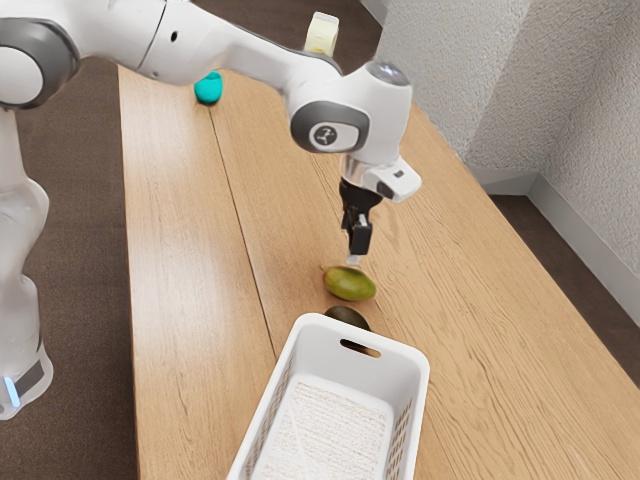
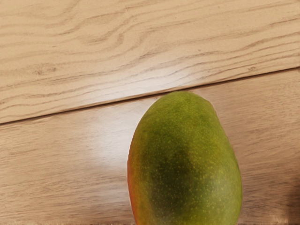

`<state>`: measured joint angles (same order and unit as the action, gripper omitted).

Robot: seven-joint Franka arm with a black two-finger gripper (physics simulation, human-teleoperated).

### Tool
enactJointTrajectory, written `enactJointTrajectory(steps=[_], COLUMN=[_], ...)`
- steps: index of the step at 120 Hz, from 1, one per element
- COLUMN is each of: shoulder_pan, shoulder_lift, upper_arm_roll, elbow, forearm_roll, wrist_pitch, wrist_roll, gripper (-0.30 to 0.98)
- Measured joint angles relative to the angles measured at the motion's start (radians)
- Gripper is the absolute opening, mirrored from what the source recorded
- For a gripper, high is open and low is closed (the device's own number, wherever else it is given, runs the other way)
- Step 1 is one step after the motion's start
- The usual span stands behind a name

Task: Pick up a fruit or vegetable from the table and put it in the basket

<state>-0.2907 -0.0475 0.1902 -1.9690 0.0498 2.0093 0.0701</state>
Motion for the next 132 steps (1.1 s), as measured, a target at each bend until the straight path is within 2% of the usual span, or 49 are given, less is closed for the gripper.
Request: enactJointTrajectory(steps=[81, 132], shoulder_pan=[-0.017, -0.037], shoulder_lift=[0.007, 0.102], upper_arm_roll=[0.000, -0.006], elbow=[-0.057, -0.043], forearm_roll=[-0.001, -0.015], wrist_pitch=[0.011, 0.038], wrist_roll=[0.001, 0.002], gripper=[0.69, 0.69])
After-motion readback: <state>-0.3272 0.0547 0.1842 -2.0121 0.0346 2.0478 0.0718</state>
